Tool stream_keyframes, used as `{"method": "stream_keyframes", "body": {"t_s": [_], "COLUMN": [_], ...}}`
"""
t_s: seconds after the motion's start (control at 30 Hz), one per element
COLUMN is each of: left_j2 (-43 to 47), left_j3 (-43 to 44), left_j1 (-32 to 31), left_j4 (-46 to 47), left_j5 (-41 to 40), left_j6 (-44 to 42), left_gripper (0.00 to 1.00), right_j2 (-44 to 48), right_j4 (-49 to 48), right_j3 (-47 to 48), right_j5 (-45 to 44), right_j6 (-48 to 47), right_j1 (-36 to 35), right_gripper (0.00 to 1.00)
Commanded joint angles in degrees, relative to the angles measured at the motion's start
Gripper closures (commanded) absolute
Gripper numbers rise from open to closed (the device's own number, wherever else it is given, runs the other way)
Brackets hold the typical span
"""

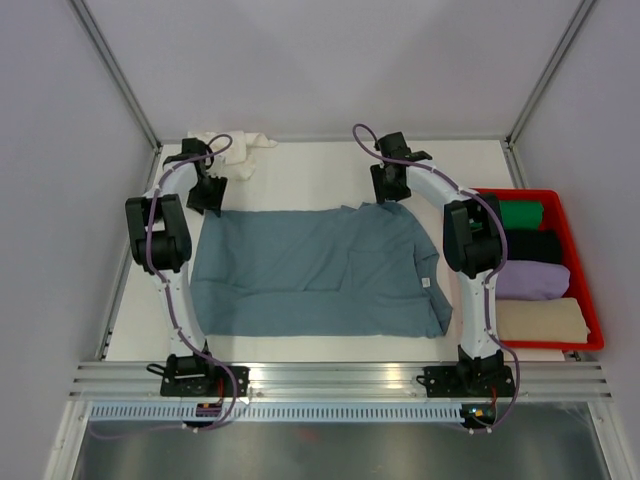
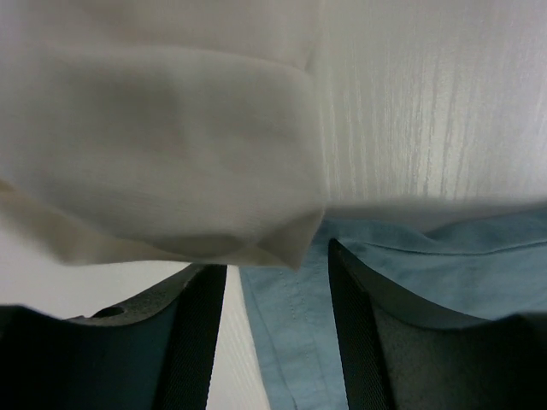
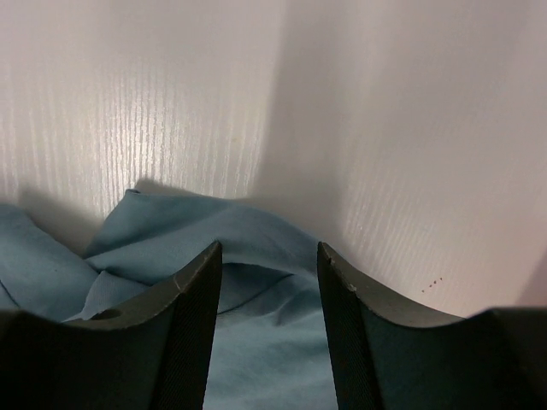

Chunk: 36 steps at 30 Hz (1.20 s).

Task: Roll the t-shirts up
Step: Fold the tshirt

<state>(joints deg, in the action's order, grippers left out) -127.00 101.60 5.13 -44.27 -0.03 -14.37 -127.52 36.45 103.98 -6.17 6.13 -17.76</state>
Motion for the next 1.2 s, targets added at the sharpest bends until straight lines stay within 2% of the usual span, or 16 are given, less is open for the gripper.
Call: {"method": "stream_keyframes", "body": {"t_s": [0.0, 0.2, 0.37, 0.4, 0.43, 0.47, 0.5, 0.57, 0.6, 0.7, 0.97, 1.17], "left_j2": [-1.5, -1.8, -1.6, -1.5, -1.2, -0.7, -0.4, 0.3, 1.2, 5.2, 18.6, 26.5], "left_j3": [0.8, 0.2, -0.2, -0.5, -0.9, -1.1, -1.6, -2.1, -2.6, -5.7, -14.6, -22.0], "left_j1": [0.3, 0.3, 0.2, 0.2, 0.2, 0.2, 0.2, 0.2, 0.2, 0.3, 0.3, 0.2], "left_j4": [0.9, 2.3, 2.5, 2.5, 2.5, 2.6, 2.7, 2.9, 3.1, 5.4, 10.8, 11.5], "left_j5": [-0.2, 4.9, 6.3, 6.6, 7.0, 7.3, 7.9, 8.3, 8.4, 9.8, 11.7, 11.9], "left_j6": [2.3, 0.5, -0.1, -0.3, -0.3, -0.6, -0.8, -1.4, -2.1, -3.6, -7.5, -9.5], "left_gripper": [0.44, 0.49, 0.63, 0.70, 0.72, 0.75, 0.82, 0.91, 0.97, 0.98, 0.98, 0.98], "right_j2": [-0.7, -1.7, -4.5, -4.9, -5.2, -5.8, -5.9, -5.3, -4.8, -0.5, 16.2, 28.6], "right_j4": [-2.1, -2.9, -2.3, -2.4, -2.5, -2.6, -2.5, -2.7, -3.0, -5.8, -12.7, -16.1], "right_j3": [2.0, 1.7, 2.4, 2.4, 2.3, 2.3, 2.3, 1.8, 1.0, -2.5, -11.9, -23.6], "right_j5": [2.0, 0.8, -2.3, -2.6, -2.6, -2.4, -2.2, -2.1, -2.1, -2.2, -4.9, -3.1], "right_j6": [-1.9, -2.9, -4.4, -4.8, -5.0, -5.1, -5.2, -4.9, -4.7, -4.0, 0.0, 4.3], "right_j1": [0.0, 0.0, 0.0, 0.0, 0.0, 0.0, 0.0, 0.0, 0.0, 0.0, 0.1, 0.1], "right_gripper": [0.45, 0.45, 0.45, 0.45, 0.46, 0.49, 0.61, 0.74, 0.85, 1.00, 1.00, 1.00]}}
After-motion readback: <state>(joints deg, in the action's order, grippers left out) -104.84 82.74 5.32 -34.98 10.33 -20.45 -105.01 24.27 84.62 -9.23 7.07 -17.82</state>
